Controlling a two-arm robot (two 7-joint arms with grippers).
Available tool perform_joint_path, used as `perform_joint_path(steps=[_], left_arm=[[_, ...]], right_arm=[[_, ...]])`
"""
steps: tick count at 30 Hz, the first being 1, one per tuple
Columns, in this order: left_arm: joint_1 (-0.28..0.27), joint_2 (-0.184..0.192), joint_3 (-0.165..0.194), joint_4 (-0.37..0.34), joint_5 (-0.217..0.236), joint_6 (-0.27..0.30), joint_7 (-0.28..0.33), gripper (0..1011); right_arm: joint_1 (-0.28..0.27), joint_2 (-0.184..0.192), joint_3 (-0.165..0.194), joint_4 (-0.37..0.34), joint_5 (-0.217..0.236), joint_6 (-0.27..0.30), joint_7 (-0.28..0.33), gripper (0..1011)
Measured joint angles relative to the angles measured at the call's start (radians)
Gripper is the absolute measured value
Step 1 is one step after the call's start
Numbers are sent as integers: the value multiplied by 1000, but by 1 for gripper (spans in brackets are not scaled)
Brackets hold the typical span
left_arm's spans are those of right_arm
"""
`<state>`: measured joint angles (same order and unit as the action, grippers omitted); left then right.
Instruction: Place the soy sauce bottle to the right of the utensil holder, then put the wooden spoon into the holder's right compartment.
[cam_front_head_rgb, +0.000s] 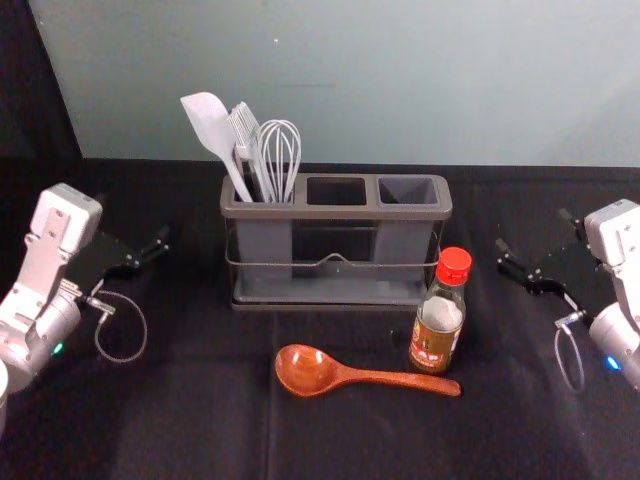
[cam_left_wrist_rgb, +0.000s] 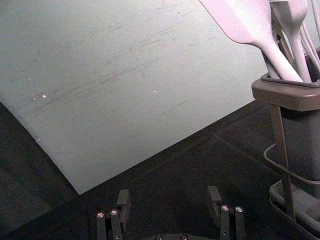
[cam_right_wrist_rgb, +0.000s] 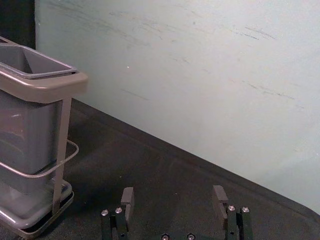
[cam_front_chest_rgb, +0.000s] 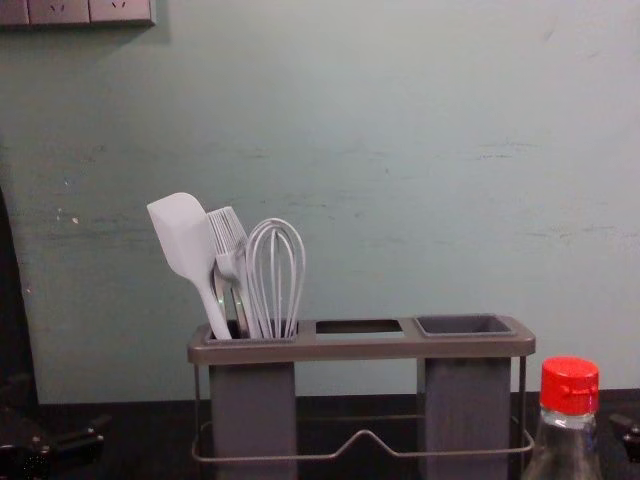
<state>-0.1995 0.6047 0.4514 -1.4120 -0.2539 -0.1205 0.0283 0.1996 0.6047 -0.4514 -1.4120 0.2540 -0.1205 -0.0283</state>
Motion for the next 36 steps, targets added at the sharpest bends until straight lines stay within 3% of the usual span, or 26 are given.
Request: perform_joint_path(steps=[28, 36], left_arm=[[0, 0, 0, 0, 0, 0, 0, 1005], [0, 0, 0, 0, 0, 0, 0, 1005]], right_arm=[[0, 0, 1, 0, 0, 0, 0, 1002], [-48, 11, 35, -40, 0, 0, 4, 1002]])
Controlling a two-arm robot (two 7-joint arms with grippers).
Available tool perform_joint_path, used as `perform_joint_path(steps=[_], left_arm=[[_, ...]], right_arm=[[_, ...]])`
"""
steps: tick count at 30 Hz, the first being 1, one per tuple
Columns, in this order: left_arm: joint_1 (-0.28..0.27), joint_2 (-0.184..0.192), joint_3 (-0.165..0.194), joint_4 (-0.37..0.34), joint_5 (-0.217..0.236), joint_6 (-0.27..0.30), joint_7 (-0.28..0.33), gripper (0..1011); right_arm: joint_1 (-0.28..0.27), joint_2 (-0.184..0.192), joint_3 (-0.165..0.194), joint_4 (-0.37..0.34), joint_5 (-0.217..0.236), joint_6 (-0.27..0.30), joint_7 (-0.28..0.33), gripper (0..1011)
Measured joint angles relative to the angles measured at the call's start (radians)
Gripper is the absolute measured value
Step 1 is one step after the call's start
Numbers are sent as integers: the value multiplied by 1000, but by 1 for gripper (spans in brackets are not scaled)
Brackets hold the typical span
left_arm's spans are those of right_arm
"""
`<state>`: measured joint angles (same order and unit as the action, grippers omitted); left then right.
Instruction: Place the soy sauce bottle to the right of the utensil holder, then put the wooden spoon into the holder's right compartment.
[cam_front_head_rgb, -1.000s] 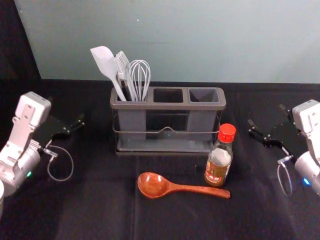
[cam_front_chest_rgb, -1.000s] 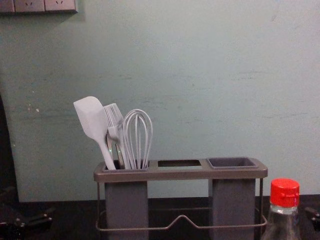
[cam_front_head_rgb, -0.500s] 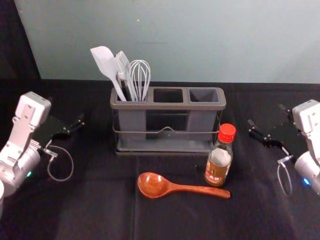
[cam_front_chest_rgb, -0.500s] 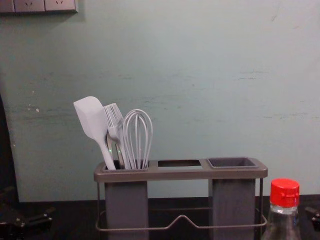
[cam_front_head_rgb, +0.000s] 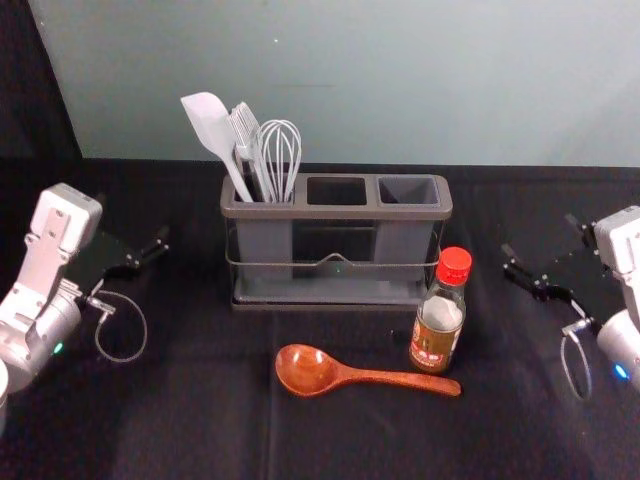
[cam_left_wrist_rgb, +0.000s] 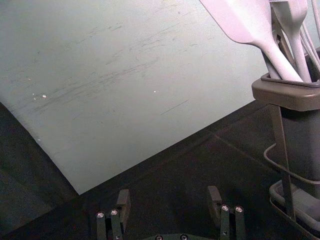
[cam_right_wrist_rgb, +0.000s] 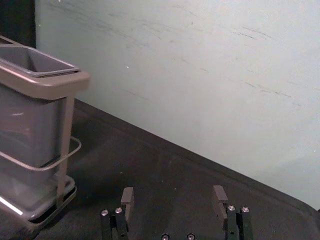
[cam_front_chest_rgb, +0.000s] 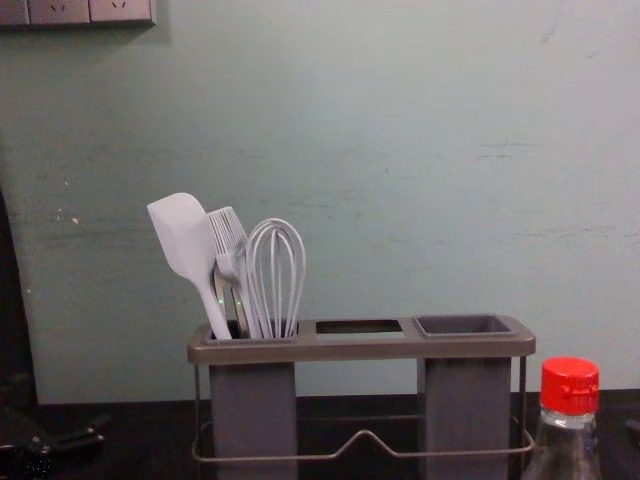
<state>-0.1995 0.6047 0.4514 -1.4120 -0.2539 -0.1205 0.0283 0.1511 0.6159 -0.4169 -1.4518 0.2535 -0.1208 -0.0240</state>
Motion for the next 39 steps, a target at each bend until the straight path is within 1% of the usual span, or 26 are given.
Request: perform_joint_path(steps=[1, 3, 4, 6, 12, 13, 14, 15, 18, 19, 21, 24, 30, 36, 39], left_arm=[[0, 0, 0, 0, 0, 0, 0, 1005], [0, 0, 0, 0, 0, 0, 0, 1005], [0, 0, 0, 0, 0, 0, 0, 1005], [0, 0, 0, 0, 0, 0, 0, 1005], [0, 0, 0, 0, 0, 0, 0, 1005], [0, 0, 0, 0, 0, 0, 0, 1005], [0, 0, 0, 0, 0, 0, 0, 1005], [0, 0, 0, 0, 0, 0, 0, 1005], [0, 0, 0, 0, 0, 0, 0, 1005], [0, 0, 0, 0, 0, 0, 0, 1005], [0, 0, 0, 0, 0, 0, 0, 1005], [0, 0, 0, 0, 0, 0, 0, 1005], [0, 0, 0, 0, 0, 0, 0, 1005], [0, 0, 0, 0, 0, 0, 0, 1005], [0, 0, 0, 0, 0, 0, 0, 1005]], right_arm=[[0, 0, 0, 0, 0, 0, 0, 1002], [-31, 15, 15, -30, 3, -1, 7, 1002], [-31, 15, 15, -30, 3, -1, 7, 1002], [-62, 30, 31, -58, 12, -6, 20, 1002], [-126, 59, 60, -110, 31, -32, 51, 1002], [-148, 68, 69, -128, 35, -43, 58, 1002], [-187, 84, 87, -161, 39, -69, 66, 1002], [-201, 90, 92, -173, 39, -77, 67, 1002], [-272, 124, 110, -243, 41, -120, 79, 1002], [-308, 140, 119, -277, 40, -138, 82, 1002], [-344, 152, 130, -310, 36, -149, 84, 1002], [-357, 152, 135, -321, 30, -145, 88, 1000], [-351, 137, 135, -311, 32, -127, 114, 1002], [-334, 111, 128, -296, 28, -117, 142, 1002], [-320, 91, 122, -285, 20, -111, 155, 1002]])
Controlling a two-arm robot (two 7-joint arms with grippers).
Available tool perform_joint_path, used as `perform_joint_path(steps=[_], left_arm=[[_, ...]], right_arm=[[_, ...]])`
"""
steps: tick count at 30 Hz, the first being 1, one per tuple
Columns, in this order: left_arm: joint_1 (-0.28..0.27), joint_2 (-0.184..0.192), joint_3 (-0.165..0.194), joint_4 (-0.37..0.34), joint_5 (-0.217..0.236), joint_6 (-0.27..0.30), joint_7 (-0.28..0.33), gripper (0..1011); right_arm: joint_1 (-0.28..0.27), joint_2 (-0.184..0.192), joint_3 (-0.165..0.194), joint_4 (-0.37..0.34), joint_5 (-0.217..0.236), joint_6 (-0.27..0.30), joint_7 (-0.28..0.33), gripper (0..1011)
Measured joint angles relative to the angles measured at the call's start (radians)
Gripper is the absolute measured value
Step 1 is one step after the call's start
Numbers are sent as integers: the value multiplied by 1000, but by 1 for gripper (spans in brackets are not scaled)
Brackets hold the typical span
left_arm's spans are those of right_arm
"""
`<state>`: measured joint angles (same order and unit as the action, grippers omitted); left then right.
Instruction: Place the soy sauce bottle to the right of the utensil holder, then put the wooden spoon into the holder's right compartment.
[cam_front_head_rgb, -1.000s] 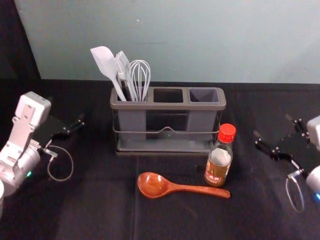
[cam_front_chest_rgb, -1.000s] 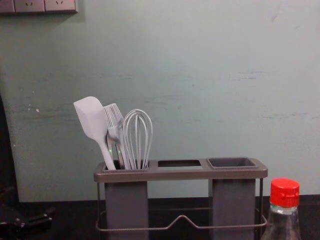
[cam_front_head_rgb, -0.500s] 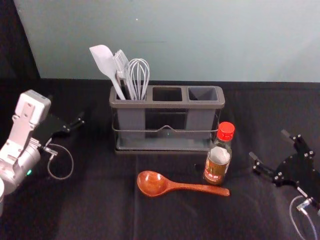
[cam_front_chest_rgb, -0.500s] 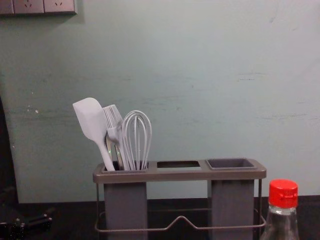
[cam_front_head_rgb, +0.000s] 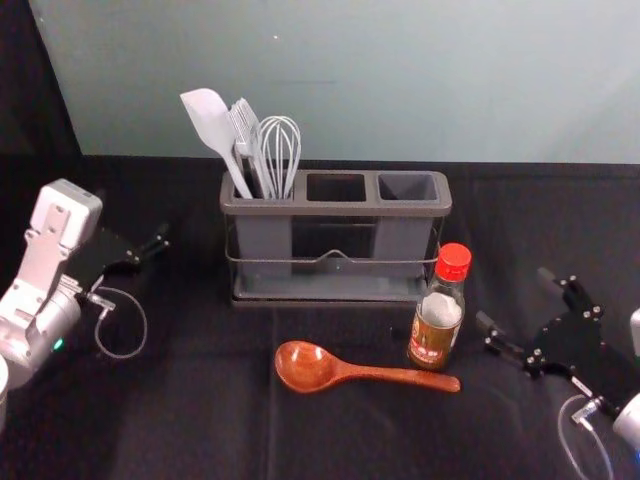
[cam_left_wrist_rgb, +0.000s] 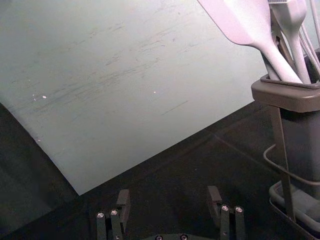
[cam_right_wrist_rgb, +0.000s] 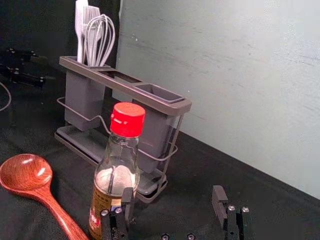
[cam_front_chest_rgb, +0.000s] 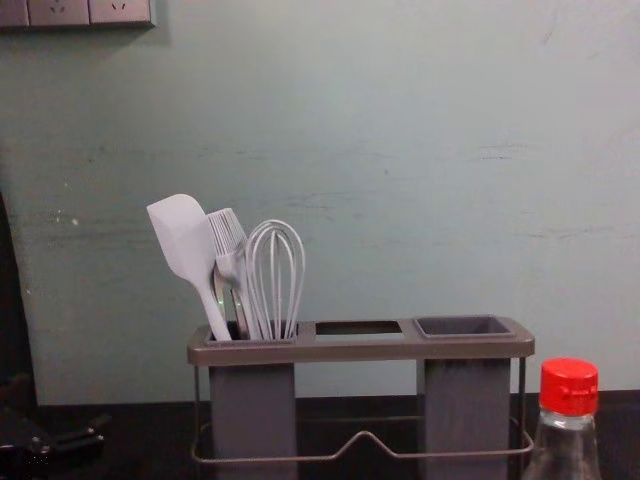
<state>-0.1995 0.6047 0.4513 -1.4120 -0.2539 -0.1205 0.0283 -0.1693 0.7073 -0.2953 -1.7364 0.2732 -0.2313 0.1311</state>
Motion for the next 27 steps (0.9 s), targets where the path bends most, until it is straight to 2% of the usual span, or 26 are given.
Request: perform_joint_path(steps=[16, 27], left_arm=[[0, 0, 0, 0, 0, 0, 0, 1005], [0, 0, 0, 0, 0, 0, 0, 1005]], right_arm=[[2, -42, 3, -12, 7, 0, 75, 1002], [26, -93, 10, -20, 31, 29, 123, 1002]])
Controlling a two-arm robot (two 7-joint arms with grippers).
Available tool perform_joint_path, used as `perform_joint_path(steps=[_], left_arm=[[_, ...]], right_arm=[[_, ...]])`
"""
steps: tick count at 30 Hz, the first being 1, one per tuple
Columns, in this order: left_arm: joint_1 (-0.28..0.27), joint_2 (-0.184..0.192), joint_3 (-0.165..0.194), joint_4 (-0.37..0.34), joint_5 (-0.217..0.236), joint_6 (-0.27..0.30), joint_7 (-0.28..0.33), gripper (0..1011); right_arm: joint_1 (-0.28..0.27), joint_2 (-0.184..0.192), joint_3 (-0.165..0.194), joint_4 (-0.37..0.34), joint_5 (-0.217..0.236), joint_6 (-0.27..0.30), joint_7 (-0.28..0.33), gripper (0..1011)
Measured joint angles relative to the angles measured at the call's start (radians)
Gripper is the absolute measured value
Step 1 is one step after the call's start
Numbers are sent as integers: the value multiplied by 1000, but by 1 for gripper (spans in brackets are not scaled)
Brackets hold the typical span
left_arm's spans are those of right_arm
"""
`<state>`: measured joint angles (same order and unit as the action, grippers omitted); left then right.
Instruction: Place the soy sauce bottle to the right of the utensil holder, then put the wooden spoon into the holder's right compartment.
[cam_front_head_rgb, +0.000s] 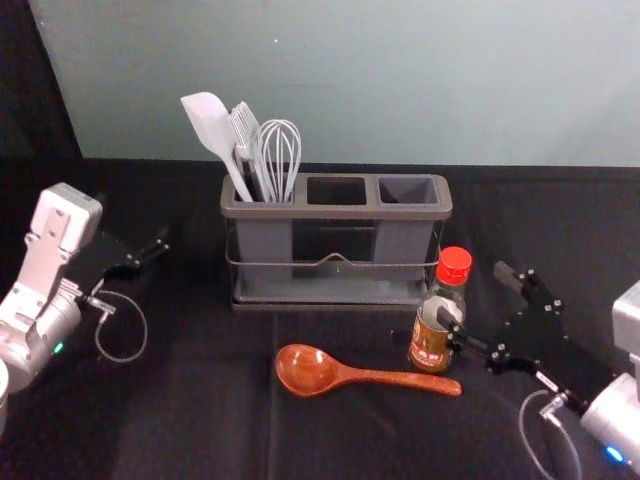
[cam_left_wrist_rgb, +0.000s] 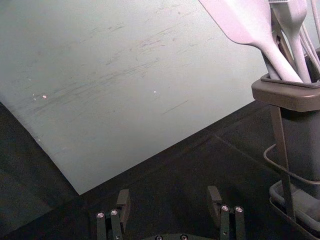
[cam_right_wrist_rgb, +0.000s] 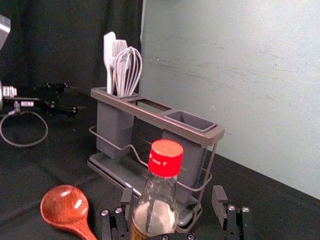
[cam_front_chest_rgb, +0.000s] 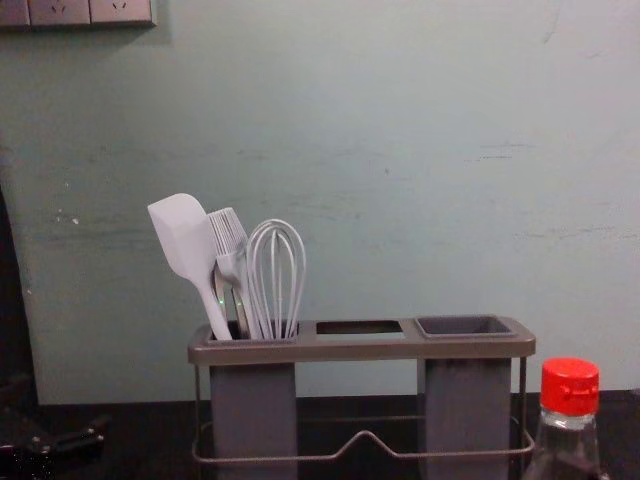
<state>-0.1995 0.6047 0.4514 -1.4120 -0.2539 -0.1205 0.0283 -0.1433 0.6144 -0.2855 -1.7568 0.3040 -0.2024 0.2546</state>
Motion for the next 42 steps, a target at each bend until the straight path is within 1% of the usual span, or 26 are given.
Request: perform_joint_path(steps=[6, 10, 12, 15, 16, 26, 32, 33, 37, 40, 41, 42], left_arm=[[0, 0, 0, 0, 0, 0, 0, 1005], [0, 0, 0, 0, 0, 0, 0, 1005], [0, 0, 0, 0, 0, 0, 0, 1005], [0, 0, 0, 0, 0, 0, 0, 1005], [0, 0, 0, 0, 0, 0, 0, 1005], [0, 0, 0, 0, 0, 0, 0, 1004], [0, 0, 0, 0, 0, 0, 0, 1005], [0, 0, 0, 0, 0, 0, 0, 1005], [0, 0, 0, 0, 0, 0, 0, 1005], [0, 0, 0, 0, 0, 0, 0, 1005], [0, 0, 0, 0, 0, 0, 0, 1005], [0, 0, 0, 0, 0, 0, 0, 1005]], right_arm=[[26, -34, 0, 9, 30, 34, 32, 1002], [40, -52, 0, 12, 38, 53, 48, 1002], [42, -55, 0, 12, 38, 56, 51, 1002], [48, -72, 4, 15, 35, 67, 56, 1002], [48, -72, 4, 15, 35, 67, 56, 1002], [77, -115, 8, 38, 10, 80, 72, 998], [88, -137, 13, 49, 11, 92, 85, 889], [89, -142, 15, 51, 11, 94, 87, 839], [89, -153, 22, 53, 11, 96, 96, 750], [88, -159, 28, 52, 9, 97, 101, 654], [86, -161, 32, 51, 7, 97, 104, 593], [85, -162, 33, 49, 5, 98, 105, 575]])
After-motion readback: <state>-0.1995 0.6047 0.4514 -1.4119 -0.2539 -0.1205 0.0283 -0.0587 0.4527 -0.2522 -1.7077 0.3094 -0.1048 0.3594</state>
